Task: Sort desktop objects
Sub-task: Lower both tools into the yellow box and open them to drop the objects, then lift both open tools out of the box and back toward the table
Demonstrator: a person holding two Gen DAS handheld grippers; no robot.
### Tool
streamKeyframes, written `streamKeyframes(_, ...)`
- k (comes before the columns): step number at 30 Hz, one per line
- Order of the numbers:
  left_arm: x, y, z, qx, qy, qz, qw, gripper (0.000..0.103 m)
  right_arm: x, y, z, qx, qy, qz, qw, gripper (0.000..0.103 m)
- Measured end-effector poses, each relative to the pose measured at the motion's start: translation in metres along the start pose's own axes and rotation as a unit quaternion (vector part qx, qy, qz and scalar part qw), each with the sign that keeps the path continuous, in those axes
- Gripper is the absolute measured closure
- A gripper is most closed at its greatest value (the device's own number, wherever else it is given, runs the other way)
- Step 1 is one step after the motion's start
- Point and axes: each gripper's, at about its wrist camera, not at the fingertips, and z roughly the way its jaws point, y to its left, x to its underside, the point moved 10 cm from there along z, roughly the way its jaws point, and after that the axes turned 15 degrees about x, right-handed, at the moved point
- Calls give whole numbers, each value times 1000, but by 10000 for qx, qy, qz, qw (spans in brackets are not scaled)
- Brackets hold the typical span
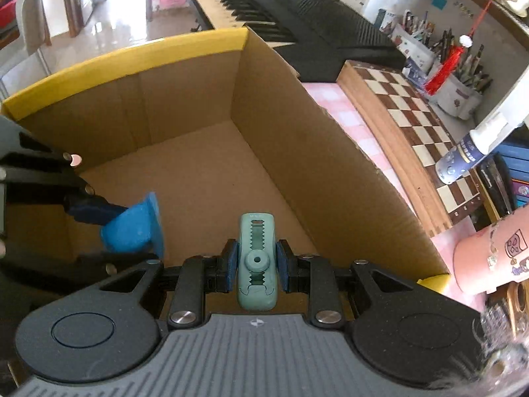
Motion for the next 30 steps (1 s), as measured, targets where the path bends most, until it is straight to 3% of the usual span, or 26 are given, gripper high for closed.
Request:
streamKeyframes(3,-3,-1,-3,-65,-70,145,9998,71,-1,0,0,-12,19,49,10000,78)
streamKeyframes(5,-5,-1,-8,-139,-166,254,9994,66,-2,-2,-3,37,-44,182,9998,67)
streamKeyframes(10,-16,2,-31,-323,-633,441,9965,55,-3,-12,-15,134,-239,660,9974,67)
streamKeyframes(15,-28,1,-64,-461,-1092,565,9913,47,-2,-26,-54,314,-614,1389,9879,67)
streamKeyframes(19,-32,0,-99,-661,-1530,713,9834,35,1,-35,-98,568,-1019,1949,9739,66)
streamKeyframes(25,-22,6,-149,-820,-2078,526,9733,29,17,-34,-165,909,-1572,2819,9421,63)
streamKeyframes(30,4,12,-181,-865,-2368,255,9674,26,43,-22,-200,1403,-1749,3380,9140,58)
